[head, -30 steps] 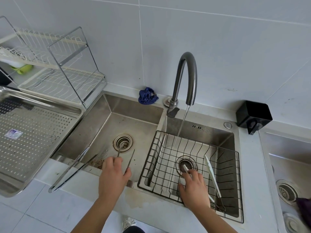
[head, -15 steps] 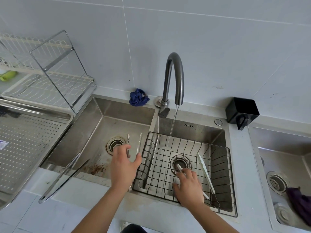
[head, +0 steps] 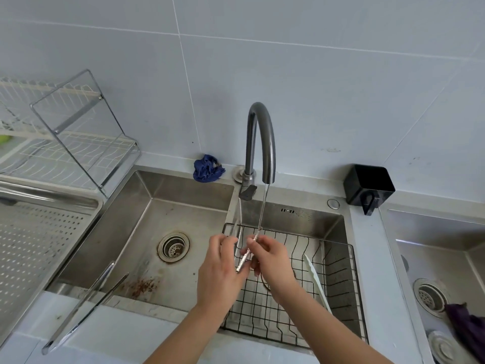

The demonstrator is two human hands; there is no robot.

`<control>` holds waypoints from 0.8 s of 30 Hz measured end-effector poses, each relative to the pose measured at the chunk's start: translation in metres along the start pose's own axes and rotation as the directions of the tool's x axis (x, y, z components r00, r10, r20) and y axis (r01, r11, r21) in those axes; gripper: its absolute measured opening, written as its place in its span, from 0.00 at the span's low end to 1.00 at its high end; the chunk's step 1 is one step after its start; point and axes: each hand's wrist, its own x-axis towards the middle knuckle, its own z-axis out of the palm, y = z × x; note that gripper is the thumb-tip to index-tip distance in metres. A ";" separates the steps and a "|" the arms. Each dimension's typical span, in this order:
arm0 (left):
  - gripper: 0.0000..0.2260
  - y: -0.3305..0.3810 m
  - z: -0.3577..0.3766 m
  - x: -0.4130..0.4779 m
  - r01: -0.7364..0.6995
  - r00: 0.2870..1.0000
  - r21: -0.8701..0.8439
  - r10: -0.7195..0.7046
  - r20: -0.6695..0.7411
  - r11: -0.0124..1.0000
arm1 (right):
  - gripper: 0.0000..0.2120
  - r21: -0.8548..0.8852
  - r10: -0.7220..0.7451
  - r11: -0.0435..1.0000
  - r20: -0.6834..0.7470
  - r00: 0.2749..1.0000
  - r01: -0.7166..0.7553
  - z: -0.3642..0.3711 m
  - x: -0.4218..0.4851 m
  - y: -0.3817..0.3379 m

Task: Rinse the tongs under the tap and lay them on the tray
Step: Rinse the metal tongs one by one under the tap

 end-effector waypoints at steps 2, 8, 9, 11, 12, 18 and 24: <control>0.35 -0.001 0.001 0.003 0.111 0.993 -0.130 -0.104 0.059 0.985 | 0.10 0.004 -0.001 1.000 -0.034 0.999 0.001 -0.002 0.006 0.000; 0.13 -0.017 0.015 0.007 0.709 0.691 -0.429 -0.429 0.582 0.560 | 0.12 0.024 -0.005 1.000 -0.058 0.998 0.006 -0.005 0.026 -0.003; 0.09 -0.018 0.017 0.008 0.756 0.647 -0.451 -0.433 0.628 0.475 | 0.12 0.014 0.001 1.000 -0.042 0.999 0.000 -0.004 0.029 -0.003; 0.05 -0.018 0.020 0.006 0.799 0.601 -0.489 -0.468 0.648 0.349 | 0.11 0.007 0.017 1.000 -0.012 1.000 -0.017 -0.002 0.035 -0.002; 0.05 -0.018 0.021 0.005 0.803 0.595 -0.493 -0.505 0.625 0.336 | 0.10 0.020 0.024 1.000 -0.014 1.000 -0.024 -0.002 0.037 -0.002; 0.09 -0.015 0.020 -0.001 0.744 0.667 -0.377 -0.578 0.471 0.552 | 0.08 0.013 -0.011 1.000 -0.095 0.995 0.012 0.005 0.051 -0.008; 0.17 -0.005 0.015 0.002 0.625 0.767 -0.204 -0.542 0.343 0.754 | 0.11 -0.007 0.001 1.000 -0.179 0.984 -0.002 0.019 0.058 -0.004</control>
